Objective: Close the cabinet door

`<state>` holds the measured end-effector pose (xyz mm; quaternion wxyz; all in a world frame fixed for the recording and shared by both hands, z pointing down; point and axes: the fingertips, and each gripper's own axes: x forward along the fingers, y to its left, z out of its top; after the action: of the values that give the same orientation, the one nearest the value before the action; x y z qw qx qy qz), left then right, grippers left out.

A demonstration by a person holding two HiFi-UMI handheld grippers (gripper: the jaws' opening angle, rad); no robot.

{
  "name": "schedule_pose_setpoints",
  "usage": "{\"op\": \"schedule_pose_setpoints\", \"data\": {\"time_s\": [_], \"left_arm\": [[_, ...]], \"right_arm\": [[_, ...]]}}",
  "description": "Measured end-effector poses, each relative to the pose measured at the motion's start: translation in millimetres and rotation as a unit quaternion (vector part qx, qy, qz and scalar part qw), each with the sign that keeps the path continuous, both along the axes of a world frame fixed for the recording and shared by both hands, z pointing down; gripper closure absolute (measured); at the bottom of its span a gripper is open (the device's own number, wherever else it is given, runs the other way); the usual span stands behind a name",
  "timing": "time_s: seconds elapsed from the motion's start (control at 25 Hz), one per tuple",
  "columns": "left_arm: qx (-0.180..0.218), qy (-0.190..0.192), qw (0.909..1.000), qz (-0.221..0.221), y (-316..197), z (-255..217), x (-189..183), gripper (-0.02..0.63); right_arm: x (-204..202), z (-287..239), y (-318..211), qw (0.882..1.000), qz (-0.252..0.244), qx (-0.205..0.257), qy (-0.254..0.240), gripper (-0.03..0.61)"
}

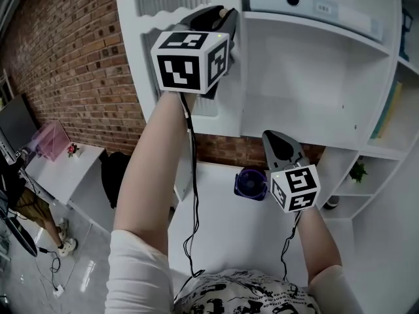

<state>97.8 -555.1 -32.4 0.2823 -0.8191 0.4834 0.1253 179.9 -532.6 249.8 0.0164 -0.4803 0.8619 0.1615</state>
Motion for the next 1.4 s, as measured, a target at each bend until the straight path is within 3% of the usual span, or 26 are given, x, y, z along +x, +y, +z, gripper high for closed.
{"op": "schedule_pose_setpoints", "data": {"time_s": [0.32, 0.84, 1.2, 1.4], "left_arm": [[-0.004, -0.004, 1.0, 0.0, 2, 0, -1, 0.509], [-0.004, 0.01, 0.9966, 0.081, 52, 15, -31, 0.507], [-0.053, -0.031, 0.9897, 0.13, 89, 98, -63, 0.554], [-0.085, -0.033, 0.9839, 0.154, 105, 152, -82, 0.595]], "right_arm": [[2, 1, 7, 1.0, 0.011, -0.009, -0.004, 0.563], [-17, 0, 53, 0.998, 0.055, -0.014, -0.003, 0.563], [-47, 14, 99, 0.996, 0.087, -0.007, 0.001, 0.563], [-59, 22, 125, 0.995, 0.101, 0.006, 0.0, 0.563]]}}
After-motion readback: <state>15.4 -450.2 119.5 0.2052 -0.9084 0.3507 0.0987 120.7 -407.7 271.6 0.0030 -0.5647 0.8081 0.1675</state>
